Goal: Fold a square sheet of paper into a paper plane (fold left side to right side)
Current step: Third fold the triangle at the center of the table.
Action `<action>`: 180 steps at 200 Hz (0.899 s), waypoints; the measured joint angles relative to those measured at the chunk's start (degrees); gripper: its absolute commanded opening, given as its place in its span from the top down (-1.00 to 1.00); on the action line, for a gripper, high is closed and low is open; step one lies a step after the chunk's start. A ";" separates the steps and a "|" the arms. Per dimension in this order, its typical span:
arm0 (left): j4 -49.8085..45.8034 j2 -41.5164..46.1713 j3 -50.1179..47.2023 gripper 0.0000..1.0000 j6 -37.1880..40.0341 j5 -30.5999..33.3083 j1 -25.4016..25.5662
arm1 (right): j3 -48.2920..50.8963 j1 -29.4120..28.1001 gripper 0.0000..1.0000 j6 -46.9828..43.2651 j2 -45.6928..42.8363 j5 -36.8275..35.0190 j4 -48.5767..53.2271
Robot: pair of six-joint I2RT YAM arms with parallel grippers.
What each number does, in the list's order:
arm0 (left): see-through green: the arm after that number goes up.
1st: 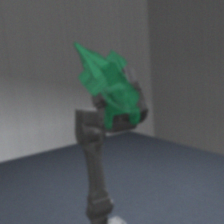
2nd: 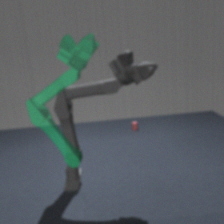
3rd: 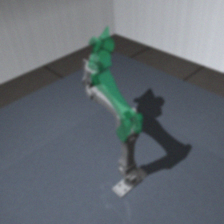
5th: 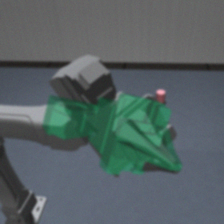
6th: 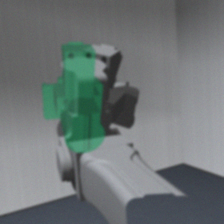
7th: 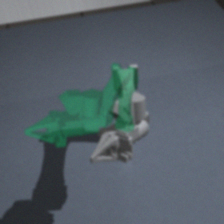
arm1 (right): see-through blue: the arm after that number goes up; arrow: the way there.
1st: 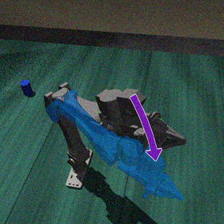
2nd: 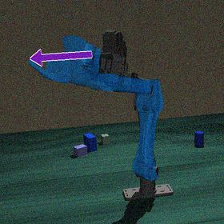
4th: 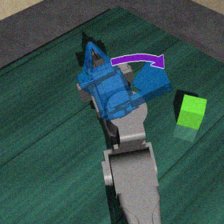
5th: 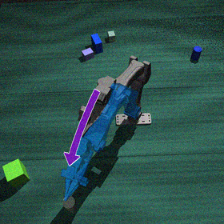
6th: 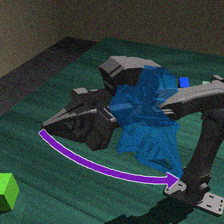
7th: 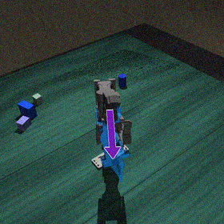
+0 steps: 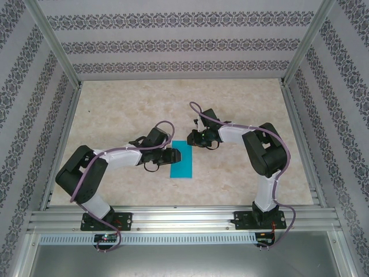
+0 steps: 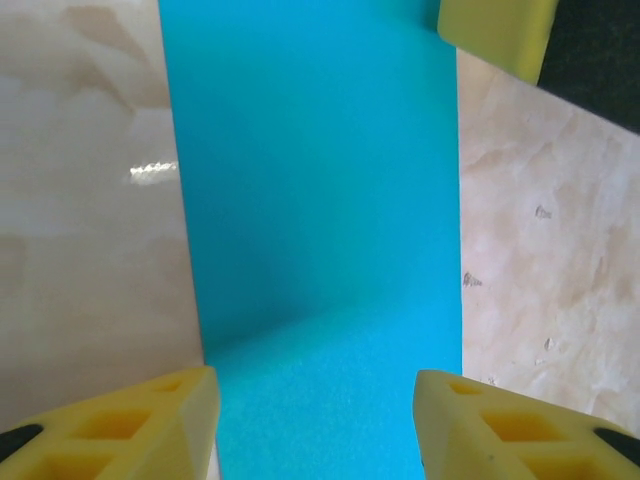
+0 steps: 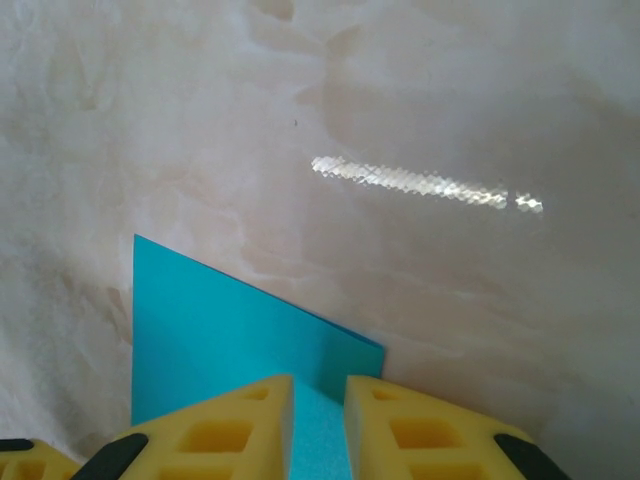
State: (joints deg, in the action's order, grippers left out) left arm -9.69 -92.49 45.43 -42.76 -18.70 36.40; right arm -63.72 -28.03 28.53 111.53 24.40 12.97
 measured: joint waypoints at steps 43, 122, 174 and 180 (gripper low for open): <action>-1.18 3.85 -1.66 -0.17 -1.09 0.68 0.11 | -0.44 0.00 0.49 -0.22 0.28 0.31 0.28; -2.05 7.69 -4.07 -0.25 -2.40 3.52 0.11 | 1.11 -0.26 0.38 -1.49 -7.06 -1.22 3.23; -2.08 7.69 -4.07 -0.26 -2.56 4.11 0.11 | 8.41 -4.68 0.47 1.44 -10.34 0.66 1.62; -2.08 7.69 -4.07 -0.27 -2.56 4.09 0.11 | 8.87 -5.11 0.47 1.66 -10.34 0.79 1.62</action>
State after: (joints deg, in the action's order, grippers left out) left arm -11.77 -84.79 41.36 -45.32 -14.61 36.51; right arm -54.85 -33.15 30.20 101.19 25.19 14.59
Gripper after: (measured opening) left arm 0.631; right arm 0.268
